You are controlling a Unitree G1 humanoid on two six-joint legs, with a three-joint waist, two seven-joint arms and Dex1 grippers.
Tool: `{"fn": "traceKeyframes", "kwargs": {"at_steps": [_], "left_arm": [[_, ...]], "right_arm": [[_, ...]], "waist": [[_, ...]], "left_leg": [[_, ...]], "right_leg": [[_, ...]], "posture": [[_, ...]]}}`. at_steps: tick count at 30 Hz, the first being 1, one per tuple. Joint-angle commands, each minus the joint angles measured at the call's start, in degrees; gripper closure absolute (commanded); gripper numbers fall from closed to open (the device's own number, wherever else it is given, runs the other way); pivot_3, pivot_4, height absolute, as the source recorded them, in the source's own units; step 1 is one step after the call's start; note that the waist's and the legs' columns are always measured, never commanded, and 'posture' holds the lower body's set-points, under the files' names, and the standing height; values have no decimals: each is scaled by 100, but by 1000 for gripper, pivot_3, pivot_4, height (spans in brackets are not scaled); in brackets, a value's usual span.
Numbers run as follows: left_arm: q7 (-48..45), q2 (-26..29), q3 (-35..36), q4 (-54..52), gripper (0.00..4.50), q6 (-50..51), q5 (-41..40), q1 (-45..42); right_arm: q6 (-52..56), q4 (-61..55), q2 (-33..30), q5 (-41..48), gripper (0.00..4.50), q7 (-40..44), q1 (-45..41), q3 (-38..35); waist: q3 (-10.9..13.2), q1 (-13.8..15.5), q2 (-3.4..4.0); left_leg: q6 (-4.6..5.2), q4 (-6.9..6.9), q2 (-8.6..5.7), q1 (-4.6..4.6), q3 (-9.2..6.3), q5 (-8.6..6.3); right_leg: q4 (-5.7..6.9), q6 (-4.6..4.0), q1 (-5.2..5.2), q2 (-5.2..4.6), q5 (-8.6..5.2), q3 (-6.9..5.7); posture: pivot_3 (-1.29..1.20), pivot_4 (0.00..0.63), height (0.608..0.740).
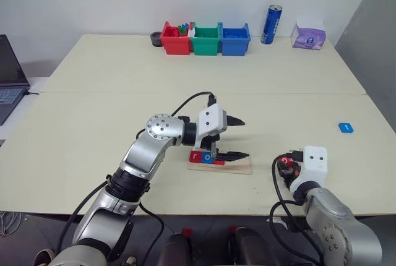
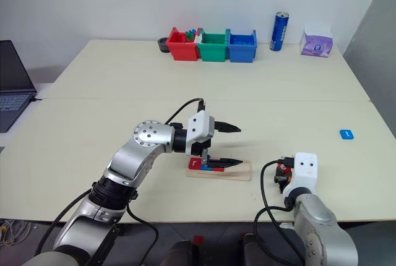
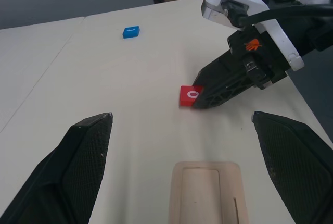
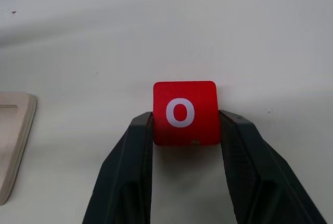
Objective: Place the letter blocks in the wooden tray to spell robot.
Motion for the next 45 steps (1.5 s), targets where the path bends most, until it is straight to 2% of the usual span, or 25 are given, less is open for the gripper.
{"fn": "traceKeyframes", "kwargs": {"at_steps": [1,9,13,15,18,20,22,24,27,29,36,45], "left_arm": [[6,3,-15,-107,0,-120,28,-61],[79,77,46,-152,0,-134,90,55],[153,131,120,-96,0,-136,103,68],[187,187,184,-59,0,-125,96,86],[179,274,232,-61,0,-115,69,156],[189,311,225,-81,0,-121,82,194],[237,328,233,-109,0,-101,88,215],[281,345,247,-128,0,-92,94,238],[351,389,262,-129,0,-98,127,270],[377,425,276,-132,0,-108,143,295],[415,527,267,-208,0,-100,159,356],[425,610,322,-201,0,-109,138,381]], "right_arm": [[-286,68,198,-81,2703,-203,-21,96],[-863,-136,263,-225,9,-402,-158,505],[-1056,-304,-188,-323,9,-223,-329,541],[-878,-248,-833,-86,9,314,-582,228],[-630,127,-1893,814,9,1698,-888,-380],[-770,410,-2689,1082,9,2436,-899,-546],[-1033,688,-3587,1403,9,3443,-727,-519],[-1169,892,-4232,1754,9,4282,-582,-430],[-1774,1473,-4869,1499,9,4804,-612,21],[-2290,1927,-5133,1170,9,4991,-764,411],[-3357,3171,-5282,682,9,5445,-1516,1020],[-3562,4169,-5720,553,9,6507,-2098,1507]], "waist": [[0,-2,0],[0,-9,0],[0,-9,0],[1,-9,0],[1,-8,-1],[1,-1,-2],[2,3,-2],[3,3,-3],[7,-16,-10],[9,-24,-13],[11,-1,-16],[11,16,-15]], "left_leg": [[0,0,0,0,0,0],[1,-1,0,0,0,-1],[1,-1,0,-1,-1,-1],[1,-1,-1,-4,0,-1],[2,1,-6,-3,4,-1],[4,-3,-6,-2,1,-2],[7,-7,-5,-3,-4,-4],[12,-10,-4,-6,-5,-6],[16,-10,-2,-7,-5,-9],[17,-9,-3,-3,2,-9],[15,-4,-3,-4,-1,-8],[14,-2,-3,-7,2,-8]], "right_leg": [[-1,0,0,0,0,0],[-2,1,0,0,0,1],[-4,1,-1,1,-1,-1],[-7,1,-1,0,-1,0],[-10,2,1,-3,0,2],[-13,-3,2,-3,3,-1],[-23,-21,3,2,12,-4],[-32,-28,3,4,16,-4],[-41,-28,6,7,17,-2],[-40,-27,7,6,17,4],[-38,-26,8,6,18,0],[-39,-27,8,-2,19,0]], "posture": [[0,150,740],[0,150,740],[0,150,740],[0,150,740],[0,150,740],[0,150,740],[0,150,740],[0,150,740],[0,150,740],[0,150,740],[0,150,740],[0,150,740]]}}
